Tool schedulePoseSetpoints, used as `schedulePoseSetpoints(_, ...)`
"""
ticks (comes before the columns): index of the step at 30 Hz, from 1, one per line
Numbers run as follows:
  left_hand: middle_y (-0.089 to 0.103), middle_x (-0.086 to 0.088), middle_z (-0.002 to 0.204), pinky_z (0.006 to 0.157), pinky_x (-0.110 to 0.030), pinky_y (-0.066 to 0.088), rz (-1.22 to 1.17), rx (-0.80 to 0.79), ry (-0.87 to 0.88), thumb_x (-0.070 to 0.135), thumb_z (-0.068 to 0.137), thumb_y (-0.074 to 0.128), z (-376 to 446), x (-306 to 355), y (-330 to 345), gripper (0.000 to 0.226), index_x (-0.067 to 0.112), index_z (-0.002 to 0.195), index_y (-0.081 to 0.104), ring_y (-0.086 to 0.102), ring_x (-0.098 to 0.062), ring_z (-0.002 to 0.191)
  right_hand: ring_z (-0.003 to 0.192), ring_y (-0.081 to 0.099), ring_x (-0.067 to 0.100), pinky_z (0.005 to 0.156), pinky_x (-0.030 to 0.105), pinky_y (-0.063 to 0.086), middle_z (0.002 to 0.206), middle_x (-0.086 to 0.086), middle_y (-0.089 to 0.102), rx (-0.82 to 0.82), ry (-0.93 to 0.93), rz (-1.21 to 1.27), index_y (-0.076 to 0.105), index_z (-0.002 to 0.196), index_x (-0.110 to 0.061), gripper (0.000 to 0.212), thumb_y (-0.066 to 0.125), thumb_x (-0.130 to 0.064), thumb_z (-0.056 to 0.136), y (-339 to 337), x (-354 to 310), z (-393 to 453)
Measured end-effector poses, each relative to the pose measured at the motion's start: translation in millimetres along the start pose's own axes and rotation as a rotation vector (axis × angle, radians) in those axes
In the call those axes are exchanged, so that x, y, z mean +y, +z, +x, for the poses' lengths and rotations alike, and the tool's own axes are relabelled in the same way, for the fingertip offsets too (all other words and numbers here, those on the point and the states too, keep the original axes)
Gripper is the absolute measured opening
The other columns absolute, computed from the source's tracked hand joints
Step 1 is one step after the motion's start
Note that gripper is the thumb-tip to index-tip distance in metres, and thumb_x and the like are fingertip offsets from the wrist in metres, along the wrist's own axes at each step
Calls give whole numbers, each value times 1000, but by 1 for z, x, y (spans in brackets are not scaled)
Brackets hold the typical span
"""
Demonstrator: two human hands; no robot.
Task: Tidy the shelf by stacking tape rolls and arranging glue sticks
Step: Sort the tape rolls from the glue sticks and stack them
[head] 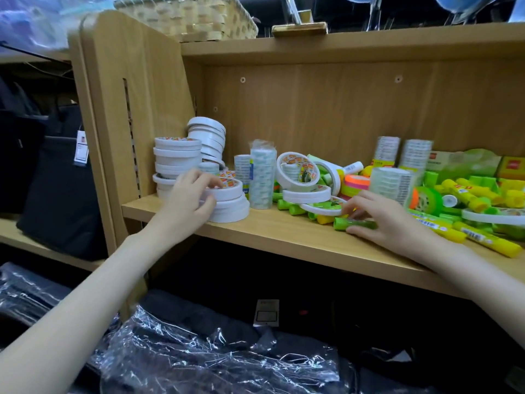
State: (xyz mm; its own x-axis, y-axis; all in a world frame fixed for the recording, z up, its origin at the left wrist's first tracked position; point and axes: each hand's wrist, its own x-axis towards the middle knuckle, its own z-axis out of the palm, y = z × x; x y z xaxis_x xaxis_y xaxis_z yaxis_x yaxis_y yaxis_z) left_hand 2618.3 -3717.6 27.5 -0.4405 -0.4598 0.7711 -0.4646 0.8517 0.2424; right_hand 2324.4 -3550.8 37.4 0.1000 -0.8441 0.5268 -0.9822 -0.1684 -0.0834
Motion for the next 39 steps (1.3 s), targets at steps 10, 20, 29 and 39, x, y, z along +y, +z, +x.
schedulePoseSetpoints(10,55,-3,125,97,-40,40,-33,-300,443,38,87,41,36,72,63,45,14,121,57,48,-23,115,123,47,18,93,13,27,134,4,52,-154,102,-154,53,127,-11,39,57,-26,91,-5,2,-3)
schedulePoseSetpoints(20,62,-10,111,70,-36,53,-130,-60,427,29,89,48,59,71,99,33,2,93,67,65,-26,89,139,26,11,109,16,14,151,-3,29,-264,107,-101,27,145,-22,54,47,-15,95,-1,-2,5)
schedulePoseSetpoints(29,59,-9,112,82,-22,41,-253,-29,341,21,86,52,63,61,107,27,2,97,67,52,-7,94,136,21,17,113,39,22,152,-4,18,-431,128,-156,21,146,-30,66,30,-44,82,15,-12,41)
schedulePoseSetpoints(39,57,-11,116,80,-25,39,-180,-81,317,10,89,59,60,64,103,16,2,100,66,57,-19,101,116,43,21,99,40,37,126,2,44,-413,193,-244,34,137,-24,50,44,-43,93,-19,-12,-9)
